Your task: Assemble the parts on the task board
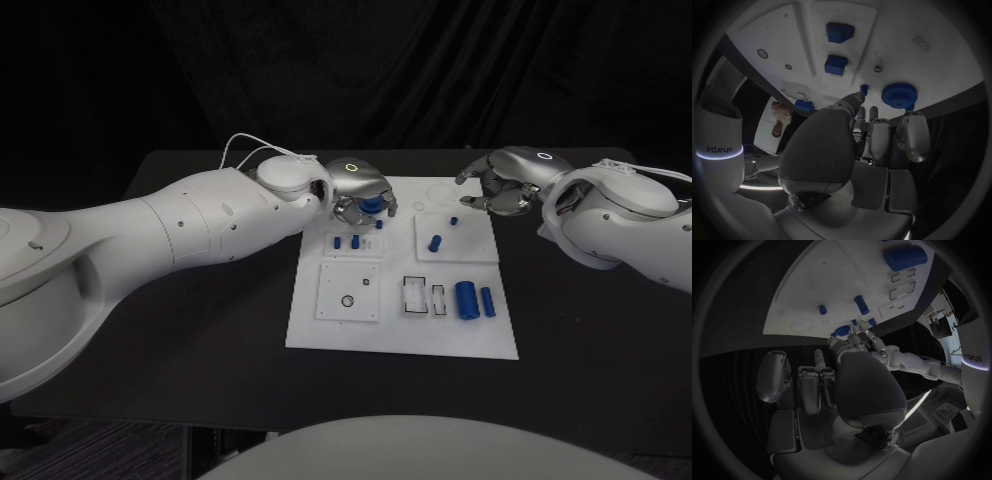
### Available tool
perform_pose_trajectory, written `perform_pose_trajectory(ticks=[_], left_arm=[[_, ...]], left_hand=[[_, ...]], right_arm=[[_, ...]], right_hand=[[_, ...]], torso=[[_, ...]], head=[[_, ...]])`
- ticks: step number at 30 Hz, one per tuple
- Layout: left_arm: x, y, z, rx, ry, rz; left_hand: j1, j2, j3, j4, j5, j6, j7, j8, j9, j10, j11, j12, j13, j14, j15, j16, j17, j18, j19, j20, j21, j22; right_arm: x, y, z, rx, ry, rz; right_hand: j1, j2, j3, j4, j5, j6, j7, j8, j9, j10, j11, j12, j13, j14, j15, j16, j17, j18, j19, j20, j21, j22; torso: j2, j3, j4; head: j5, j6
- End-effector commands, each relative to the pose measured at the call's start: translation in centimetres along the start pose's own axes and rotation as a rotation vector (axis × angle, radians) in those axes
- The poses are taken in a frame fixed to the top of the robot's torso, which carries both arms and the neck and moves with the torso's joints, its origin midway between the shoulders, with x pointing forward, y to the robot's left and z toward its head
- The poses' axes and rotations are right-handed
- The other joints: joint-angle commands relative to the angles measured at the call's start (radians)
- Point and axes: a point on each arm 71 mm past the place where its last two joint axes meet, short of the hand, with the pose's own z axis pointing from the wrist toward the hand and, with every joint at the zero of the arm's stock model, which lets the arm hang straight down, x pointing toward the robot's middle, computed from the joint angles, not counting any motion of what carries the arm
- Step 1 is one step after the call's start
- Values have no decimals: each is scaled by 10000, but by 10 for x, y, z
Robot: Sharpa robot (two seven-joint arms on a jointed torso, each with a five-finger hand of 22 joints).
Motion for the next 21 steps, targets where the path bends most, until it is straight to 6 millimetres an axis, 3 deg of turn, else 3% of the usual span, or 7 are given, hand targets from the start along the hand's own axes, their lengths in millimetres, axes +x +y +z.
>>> perform_pose_trajectory(ticks=[1, 10, 15, 21], left_arm=[[3, 0, 1, -35, 221, -62], [4, -1, 3, -36, 301, -94], [6, 0, 4, -52, 370, -123], [8, -2, 5, -16, 391, -148]], left_hand=[[49, 57, 24, -40, 37, 77, 21, 45, 19, 69, -3, 56, 20, -19, 24, -6, -14, -83, 70, -12, 38, 1737], [20, 70, 72, -67, 31, 196, 75, 86, 63, 176, -14, 134, 143, -2, 25, 8, 1, -88, 88, -20, 50, 1744], [-47, 94, 108, -118, -92, 317, 92, 127, 171, 412, -50, 344, 439, 43, 5, 43, 31, -104, 149, -34, 110, 1766], [-61, 83, 106, -123, -120, 312, 96, 120, 180, 421, -50, 356, 470, 40, 1, 39, 21, -103, 149, -36, 108, 1766]], right_arm=[[0, 0, 0, 12, -124, 1], [0, 0, 1, 4, -127, -2], [0, 1, 1, -1, -128, -3], [0, 1, 1, -11, -129, -4]], right_hand=[[-37, 76, 4, -70, -14, 72, 8, -41, -9, 1060, 45, 26, 2633, 1018, 46, -49, 2564, 70, -74, 18, -45, 1713], [-37, 76, 4, -70, -14, 72, 8, -41, -9, 1060, 45, 26, 2633, 1018, 46, -49, 2564, 70, -74, 18, -45, 1713], [-48, 72, 13, -82, -14, 83, 8, -43, -25, 1060, 44, 26, 2633, 1015, 44, -59, 2559, 73, -79, 17, -62, 1709], [-48, 72, 13, -82, -14, 83, 8, -43, -25, 1060, 44, 26, 2633, 1015, 44, -59, 2559, 73, -79, 17, -62, 1709]], torso=[[-6, 4, 20], [6, 9, 40], [15, 23, 2], [-1, 22, 19]], head=[[-31, 2], [-88, 2], [-64, 2], [-90, 2]])
